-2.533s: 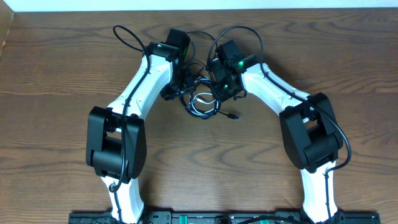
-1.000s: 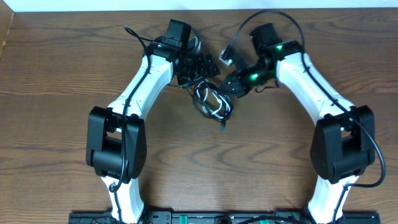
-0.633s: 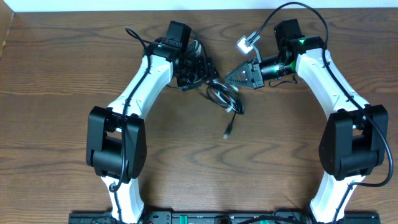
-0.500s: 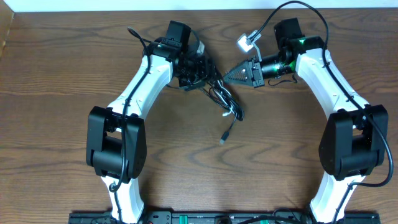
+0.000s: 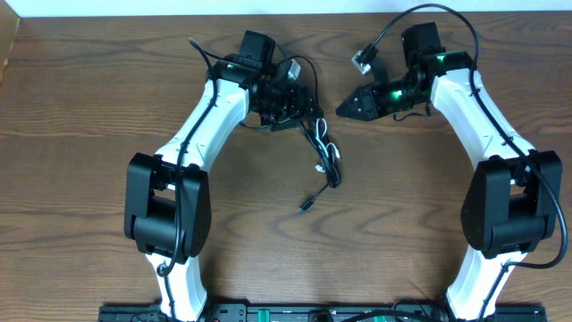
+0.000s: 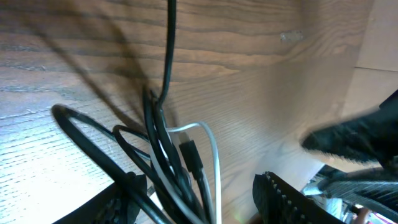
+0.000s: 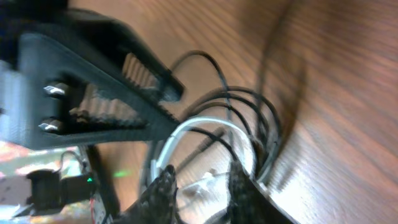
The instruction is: Untangle cables
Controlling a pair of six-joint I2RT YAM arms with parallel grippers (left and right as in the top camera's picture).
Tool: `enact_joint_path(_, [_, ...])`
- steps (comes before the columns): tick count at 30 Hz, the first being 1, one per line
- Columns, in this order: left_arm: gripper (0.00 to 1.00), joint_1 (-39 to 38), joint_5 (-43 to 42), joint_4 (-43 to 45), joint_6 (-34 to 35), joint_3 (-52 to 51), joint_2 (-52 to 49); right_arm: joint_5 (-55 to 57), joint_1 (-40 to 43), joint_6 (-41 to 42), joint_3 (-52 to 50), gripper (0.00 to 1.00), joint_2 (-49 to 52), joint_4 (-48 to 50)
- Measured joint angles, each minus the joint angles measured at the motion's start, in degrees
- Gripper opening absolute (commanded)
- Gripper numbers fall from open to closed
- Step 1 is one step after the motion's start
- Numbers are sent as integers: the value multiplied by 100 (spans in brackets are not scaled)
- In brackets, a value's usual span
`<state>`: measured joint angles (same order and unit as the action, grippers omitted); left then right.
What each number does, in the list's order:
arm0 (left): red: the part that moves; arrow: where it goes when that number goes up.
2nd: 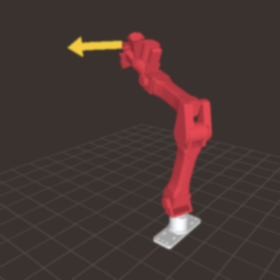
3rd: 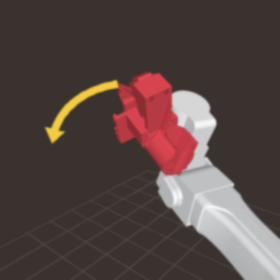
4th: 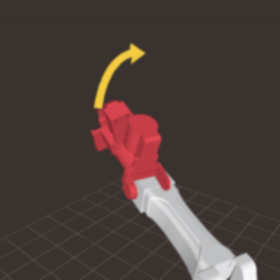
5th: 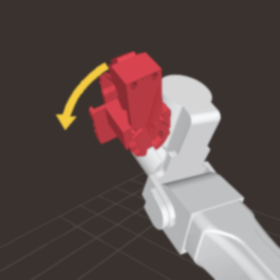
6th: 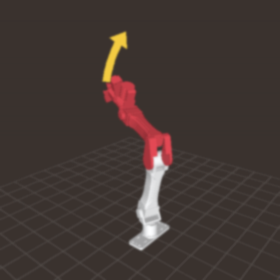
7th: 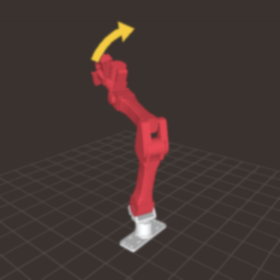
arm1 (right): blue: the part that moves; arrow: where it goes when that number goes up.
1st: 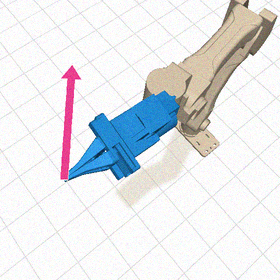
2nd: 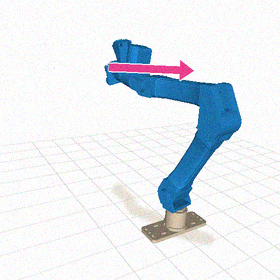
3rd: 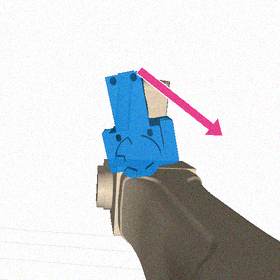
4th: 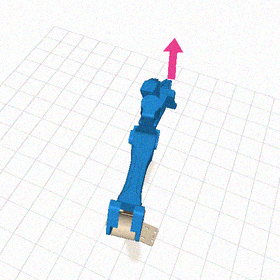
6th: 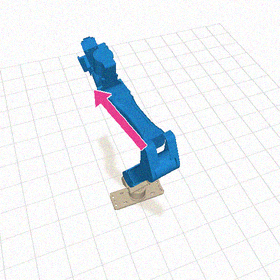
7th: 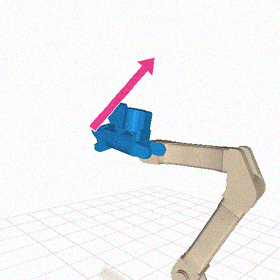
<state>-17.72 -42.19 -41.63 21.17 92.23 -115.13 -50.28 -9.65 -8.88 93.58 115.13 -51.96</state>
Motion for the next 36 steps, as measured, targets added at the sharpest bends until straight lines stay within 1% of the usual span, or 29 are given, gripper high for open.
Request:
enact_joint_path(1, [61,-17,39,4,0,0,-2,188,0,37,0,34,0,-37])
enact_joint_path(4, [60,-122,181,31,59,0,-2,466,0,105,0,35,0,-190])
enact_joint_path(6, [60,-240,291,61,131,0,-2,577,0,107,0,38,0,-299])
enact_joint_path(8, [56,-382,409,83,203,0,0,684,0,105,0,38,0,-372])
enact_joint_path(10, [51,-487,514,94,302,0,-2,789,0,109,0,38,0,-385])
enact_joint_path(15, [36,-647,691,92,422,0,-2,905,81,111,0,38,0,-396])
enact_joint_path(16, [31,-638,719,94,433,0,-2,920,122,111,0,38,0,-402])
enact_joint_path(19, [8,-557,789,94,452,0,0,940,278,111,0,38,0,-444])
enact_joint_path(24, [8,-330,809,94,455,0,-2,997,483,114,0,41,0,-514])
enact_joint_path(31, [8,-61,890,92,470,0,42,1005,466,111,0,41,0,-520])
enact_joint_path(36, [7,-7,1196,76,763,0,476,1003,407,111,0,41,0,-516])
